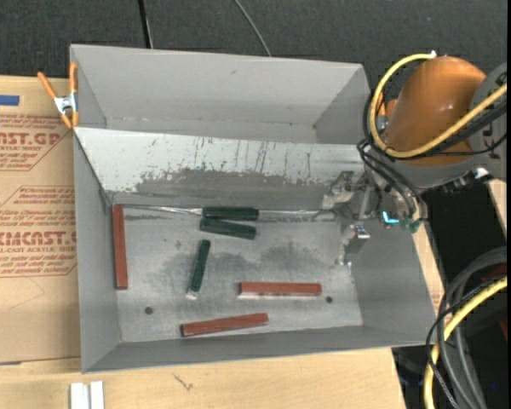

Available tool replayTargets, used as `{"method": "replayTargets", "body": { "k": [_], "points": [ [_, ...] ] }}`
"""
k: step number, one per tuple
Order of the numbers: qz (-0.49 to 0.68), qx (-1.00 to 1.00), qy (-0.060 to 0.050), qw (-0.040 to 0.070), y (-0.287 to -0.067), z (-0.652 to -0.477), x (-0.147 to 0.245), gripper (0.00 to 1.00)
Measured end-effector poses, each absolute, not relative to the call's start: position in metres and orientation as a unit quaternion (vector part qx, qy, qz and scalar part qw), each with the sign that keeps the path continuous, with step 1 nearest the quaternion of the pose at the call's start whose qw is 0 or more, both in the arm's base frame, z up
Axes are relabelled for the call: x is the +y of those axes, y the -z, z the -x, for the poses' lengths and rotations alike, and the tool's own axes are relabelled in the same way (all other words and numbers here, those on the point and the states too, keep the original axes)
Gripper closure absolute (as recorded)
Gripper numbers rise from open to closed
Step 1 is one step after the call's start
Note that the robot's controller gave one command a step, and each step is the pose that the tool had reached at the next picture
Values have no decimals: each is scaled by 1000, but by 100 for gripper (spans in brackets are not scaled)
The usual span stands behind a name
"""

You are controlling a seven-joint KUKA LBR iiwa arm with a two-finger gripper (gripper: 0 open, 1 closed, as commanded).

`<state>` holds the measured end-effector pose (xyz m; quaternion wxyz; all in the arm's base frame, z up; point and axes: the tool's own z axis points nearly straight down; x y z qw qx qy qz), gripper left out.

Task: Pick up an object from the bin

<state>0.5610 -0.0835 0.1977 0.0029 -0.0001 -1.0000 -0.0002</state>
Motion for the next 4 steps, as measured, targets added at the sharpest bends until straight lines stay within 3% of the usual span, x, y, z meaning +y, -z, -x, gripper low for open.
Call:
{"method": "replayTargets", "body": {
  "k": [1,2,3,4],
  "points": [
    [0,-1000,0,-1,-202,-563,-83,0],
    [-24,-1000,-1,-4,-149,-556,-81,0],
    [-11,-1000,-1,-7,-82,-564,-68,100],
    [-12,-1000,0,-1,-77,-560,-68,0]
  ]
}}
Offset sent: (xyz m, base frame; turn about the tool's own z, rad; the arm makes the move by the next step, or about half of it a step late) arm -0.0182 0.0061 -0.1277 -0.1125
